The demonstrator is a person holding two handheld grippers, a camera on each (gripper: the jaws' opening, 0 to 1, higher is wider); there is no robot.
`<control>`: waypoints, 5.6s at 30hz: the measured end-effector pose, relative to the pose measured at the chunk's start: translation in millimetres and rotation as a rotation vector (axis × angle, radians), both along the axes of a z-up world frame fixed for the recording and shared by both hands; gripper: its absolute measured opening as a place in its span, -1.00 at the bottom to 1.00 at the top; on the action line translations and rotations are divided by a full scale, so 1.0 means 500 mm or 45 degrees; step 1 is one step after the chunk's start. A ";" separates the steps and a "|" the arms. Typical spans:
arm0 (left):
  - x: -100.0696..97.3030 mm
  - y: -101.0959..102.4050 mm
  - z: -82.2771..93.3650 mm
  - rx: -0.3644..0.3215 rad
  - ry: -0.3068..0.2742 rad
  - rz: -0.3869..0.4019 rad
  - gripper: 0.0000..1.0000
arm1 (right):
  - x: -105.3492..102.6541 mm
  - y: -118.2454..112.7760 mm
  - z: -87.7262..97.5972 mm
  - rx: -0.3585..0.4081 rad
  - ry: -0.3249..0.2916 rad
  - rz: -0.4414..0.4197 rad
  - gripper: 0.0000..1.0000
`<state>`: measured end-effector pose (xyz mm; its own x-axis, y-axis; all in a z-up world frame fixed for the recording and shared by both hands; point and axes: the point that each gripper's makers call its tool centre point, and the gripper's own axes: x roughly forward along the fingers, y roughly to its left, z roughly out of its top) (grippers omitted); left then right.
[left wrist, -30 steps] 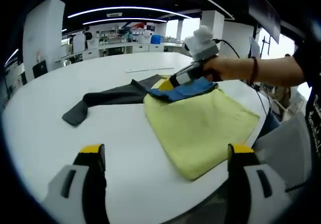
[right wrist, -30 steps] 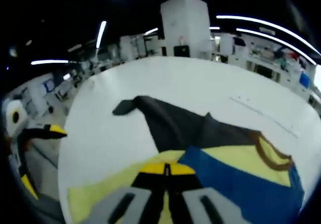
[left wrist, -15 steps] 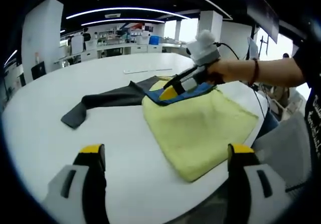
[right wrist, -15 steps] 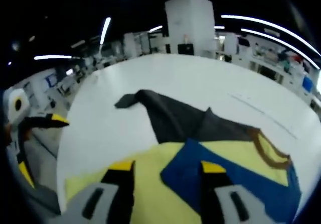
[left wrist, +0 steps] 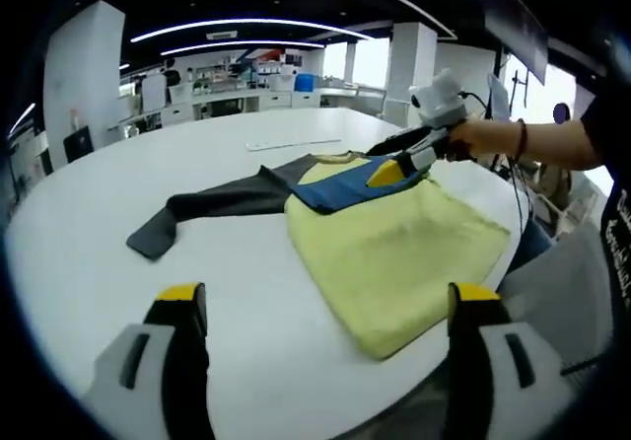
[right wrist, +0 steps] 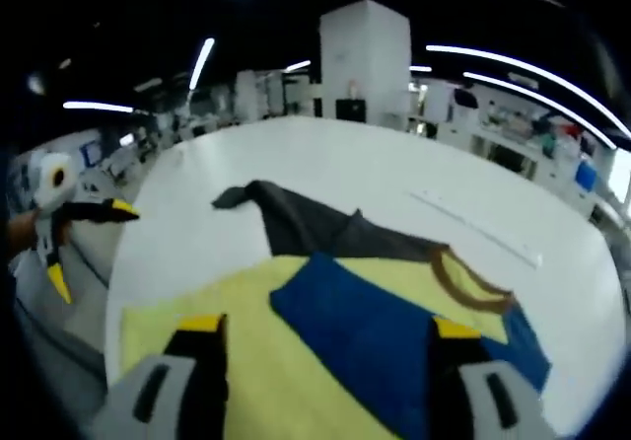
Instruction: Fold the garment on the visible template until the final outline fits inside the template.
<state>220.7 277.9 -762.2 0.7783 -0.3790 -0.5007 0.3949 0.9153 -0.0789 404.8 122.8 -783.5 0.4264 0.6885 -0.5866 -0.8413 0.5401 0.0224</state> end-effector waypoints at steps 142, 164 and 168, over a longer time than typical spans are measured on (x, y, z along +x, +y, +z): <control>0.059 0.132 0.021 0.002 0.018 0.180 0.98 | -0.012 -0.344 0.025 0.117 0.180 -0.321 0.95; 0.152 0.324 0.012 -0.039 0.005 0.544 0.65 | -0.105 -0.308 0.092 0.190 0.162 -0.328 0.98; 0.177 0.367 0.005 -0.010 -0.022 0.611 0.57 | -0.121 -0.303 0.090 0.181 0.180 -0.322 0.98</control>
<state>309.2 461.3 -759.5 0.8744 0.0216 -0.4847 -0.0710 0.9939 -0.0839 344.1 -28.7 -738.6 0.5157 0.6505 -0.5576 -0.6642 0.7146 0.2194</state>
